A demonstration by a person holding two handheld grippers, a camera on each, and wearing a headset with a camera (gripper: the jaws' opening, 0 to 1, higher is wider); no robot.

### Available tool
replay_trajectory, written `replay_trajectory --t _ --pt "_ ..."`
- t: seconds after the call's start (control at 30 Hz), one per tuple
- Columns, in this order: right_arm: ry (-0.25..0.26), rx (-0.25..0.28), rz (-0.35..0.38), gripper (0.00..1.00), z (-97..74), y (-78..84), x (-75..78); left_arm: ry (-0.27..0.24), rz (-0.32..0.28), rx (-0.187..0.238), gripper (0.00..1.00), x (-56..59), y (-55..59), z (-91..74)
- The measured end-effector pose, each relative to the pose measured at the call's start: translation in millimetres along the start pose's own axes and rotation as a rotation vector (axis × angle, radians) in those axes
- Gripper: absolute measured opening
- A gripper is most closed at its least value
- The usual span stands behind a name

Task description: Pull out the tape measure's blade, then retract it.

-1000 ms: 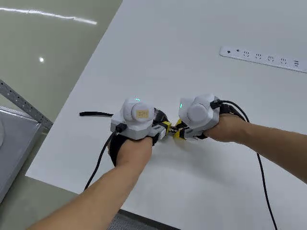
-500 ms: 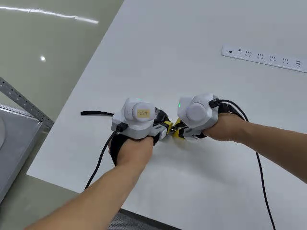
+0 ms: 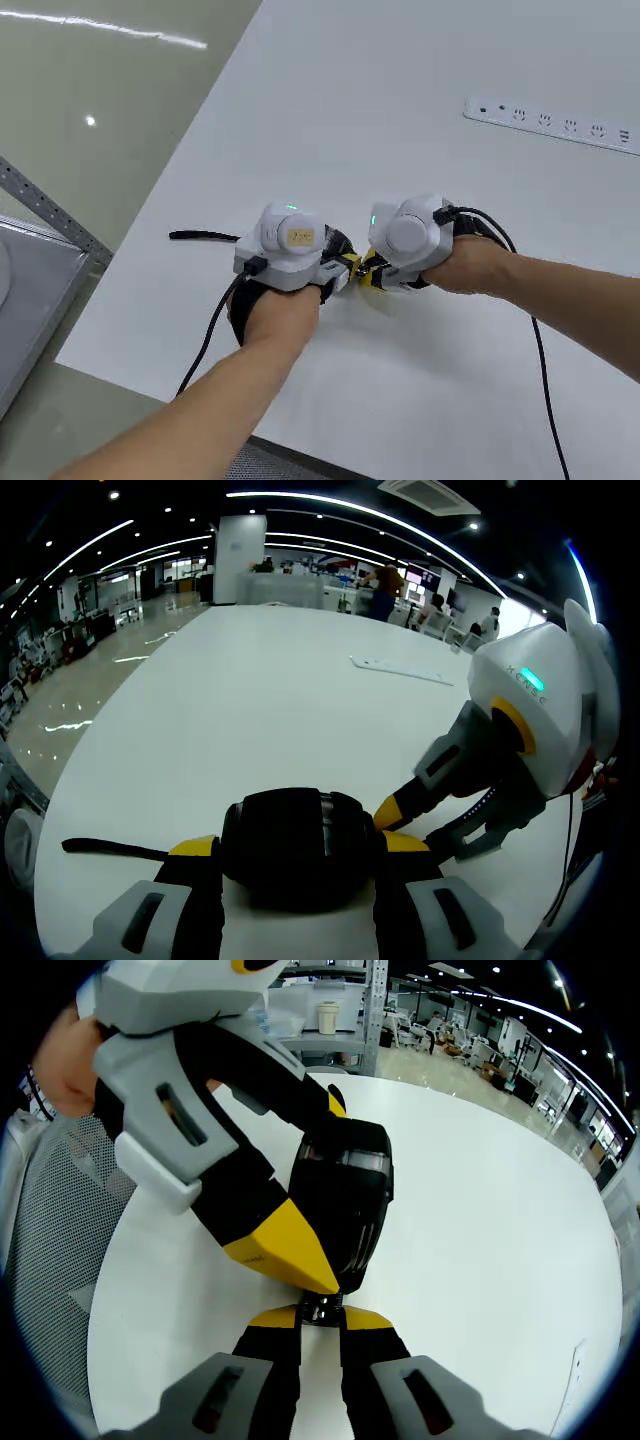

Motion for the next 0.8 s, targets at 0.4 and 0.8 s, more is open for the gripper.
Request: replay_trajectory --t 0.4,0.8 --pt "-0.005 -0.009 -0.004 0.14 0.3 -1.5 0.4 0.002 -0.001 0.001 0.57 -0.1 0.3 0.2" --pt "-0.01 -0.017 -0.013 0.14 1.2 -4.0 1.6 0.003 -0.004 0.002 0.57 0.3 1.0 0.9"
Point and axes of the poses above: the centre of the closed fingertips' face, and the gripper's own axes: z roughly forward along the fingers, x roughly to its right, y roughly out of its underside, the point moved 7 cm from there along -z, roughly backward along the fingers, and after that the axes turned 13 degrees about -x, right-handed, at the moved point
